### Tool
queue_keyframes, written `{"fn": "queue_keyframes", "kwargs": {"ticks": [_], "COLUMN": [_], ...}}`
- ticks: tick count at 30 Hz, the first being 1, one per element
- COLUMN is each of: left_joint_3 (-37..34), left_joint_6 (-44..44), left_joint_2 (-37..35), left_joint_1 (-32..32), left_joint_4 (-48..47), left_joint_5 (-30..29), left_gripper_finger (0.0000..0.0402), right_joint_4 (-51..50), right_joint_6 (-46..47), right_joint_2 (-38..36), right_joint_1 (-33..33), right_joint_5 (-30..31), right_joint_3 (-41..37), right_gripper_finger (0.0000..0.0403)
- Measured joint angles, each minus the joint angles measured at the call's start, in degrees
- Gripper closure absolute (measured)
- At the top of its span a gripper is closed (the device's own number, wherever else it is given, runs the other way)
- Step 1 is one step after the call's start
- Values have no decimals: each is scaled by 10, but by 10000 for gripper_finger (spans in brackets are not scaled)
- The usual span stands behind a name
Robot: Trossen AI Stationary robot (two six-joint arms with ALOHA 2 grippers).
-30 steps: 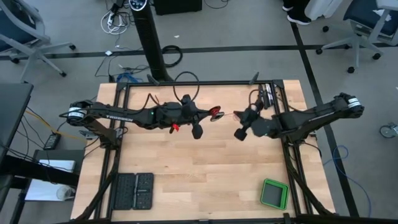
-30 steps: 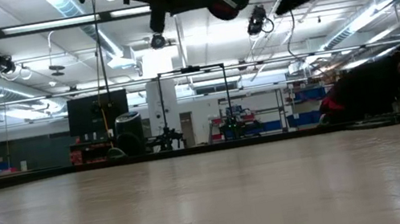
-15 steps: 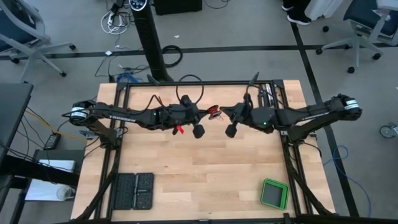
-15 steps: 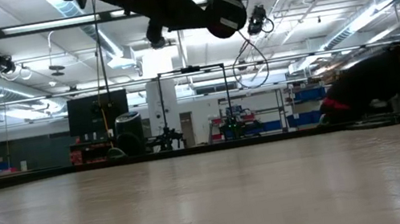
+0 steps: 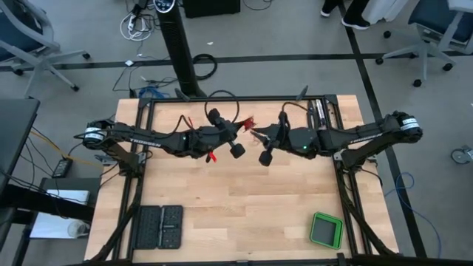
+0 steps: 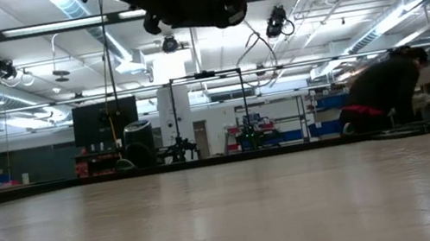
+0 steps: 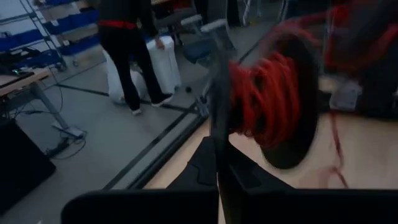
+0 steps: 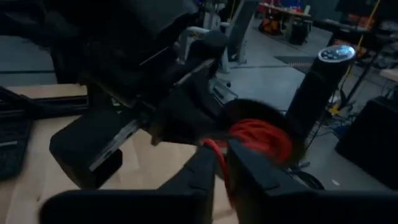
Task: Coil cords
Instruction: Coil the red wire cable onto the black spool
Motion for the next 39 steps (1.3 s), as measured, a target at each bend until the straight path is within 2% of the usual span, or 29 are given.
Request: {"fn": "queue_keyframes", "kwargs": {"ticks": [3, 7, 12, 15, 20, 32, 34, 37, 39], "left_joint_3": [1, -7, -29, -57, -93, -102, -102, -102, -102], "left_joint_6": [-1, -13, -13, -8, 37, 43, 43, 42, 41], "left_joint_2": [0, 0, 0, 0, 0, 0, 0, 0, 0], "left_joint_1": [0, 0, -1, 1, 1, -3, -3, -4, -4], "left_joint_4": [18, 50, 119, 169, 221, 224, 227, 239, 239], "left_joint_5": [13, 33, 41, 41, 53, 53, 53, 53, 53], "left_gripper_finger": [401, 401, 401, 401, 401, 401, 401, 401, 401], "right_joint_4": [43, 42, -13, -73, -213, -233, -237, -253, -251], "right_joint_6": [-11, 0, 28, 50, 125, 100, 100, 99, 97], "right_joint_2": [18, 38, 42, 33, 3, -20, -20, -20, -20], "right_joint_1": [1, 1, 20, 48, 68, 68, 65, 58, 56], "right_joint_5": [-8, -7, 0, 8, 59, 45, 50, 51, 51], "right_joint_3": [0, 0, -1, -1, -1, -1, -1, -1, -1], "right_gripper_finger": [308, 261, 248, 253, 259, 284, 304, 372, 392]}}
